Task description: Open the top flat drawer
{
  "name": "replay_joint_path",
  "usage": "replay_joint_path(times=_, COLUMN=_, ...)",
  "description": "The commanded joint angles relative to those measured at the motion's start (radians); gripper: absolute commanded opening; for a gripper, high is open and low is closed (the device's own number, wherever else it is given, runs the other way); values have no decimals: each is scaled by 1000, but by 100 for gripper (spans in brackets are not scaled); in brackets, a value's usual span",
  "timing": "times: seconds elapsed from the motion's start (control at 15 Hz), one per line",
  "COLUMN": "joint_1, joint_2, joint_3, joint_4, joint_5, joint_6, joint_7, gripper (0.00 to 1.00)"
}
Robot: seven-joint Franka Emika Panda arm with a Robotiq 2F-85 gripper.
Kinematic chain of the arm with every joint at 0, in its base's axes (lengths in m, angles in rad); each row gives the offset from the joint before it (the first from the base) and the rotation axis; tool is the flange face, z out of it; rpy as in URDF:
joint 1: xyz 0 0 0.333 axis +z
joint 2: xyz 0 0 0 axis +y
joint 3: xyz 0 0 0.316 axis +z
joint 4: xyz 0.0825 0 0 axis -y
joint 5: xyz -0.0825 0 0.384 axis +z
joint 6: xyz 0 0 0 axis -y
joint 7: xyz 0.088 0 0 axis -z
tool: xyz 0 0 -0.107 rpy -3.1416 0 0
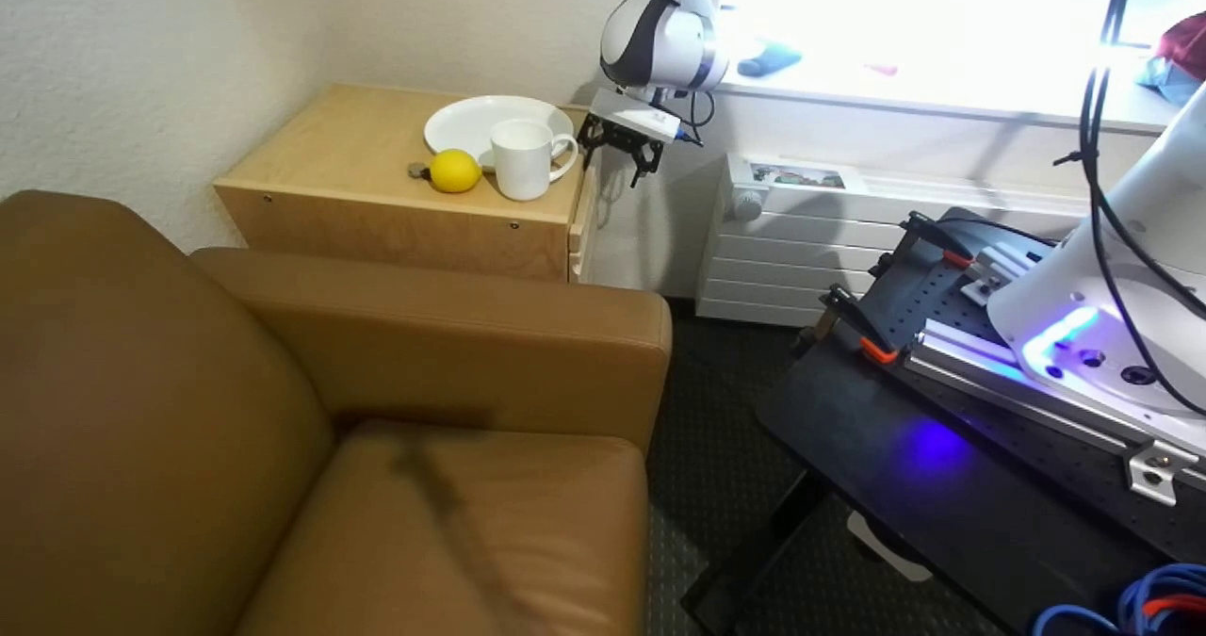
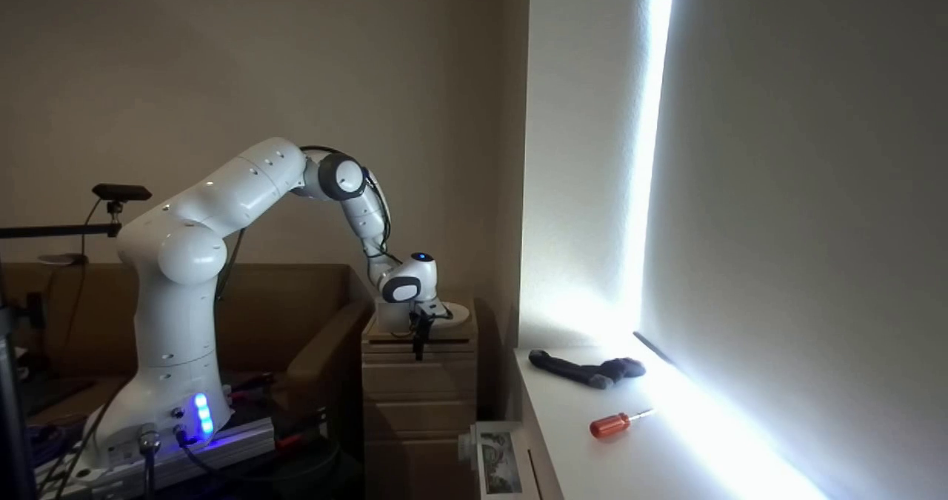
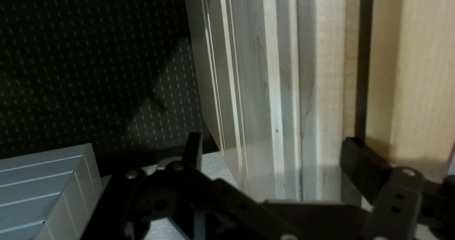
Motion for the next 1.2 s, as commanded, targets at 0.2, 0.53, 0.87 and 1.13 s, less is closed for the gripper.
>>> replay_joint_path(times=0.2, joint_1=60, joint_2=29, joint_3=-51, joint_4=30, joint_5=-72, joint_6=-69, joint_7=-20, gripper=100)
replay_joint_path(times=0.53, joint_1=83, joint_2=53, joint_3=-98, joint_4=95, joint_5=-121, joint_6=-235, joint_7=29, gripper=100)
replay_joint_path(times=0.87, joint_1=65, joint_2=28, joint_3=-61, joint_4=71, joint_5=-87, joint_6=-140, joint_7=2, gripper=100)
replay_joint_path(times=1.13, joint_1=58, joint_2=2, joint_3=-74, joint_4=48, joint_5=-74, joint_6=-146, joint_7=12, gripper=100)
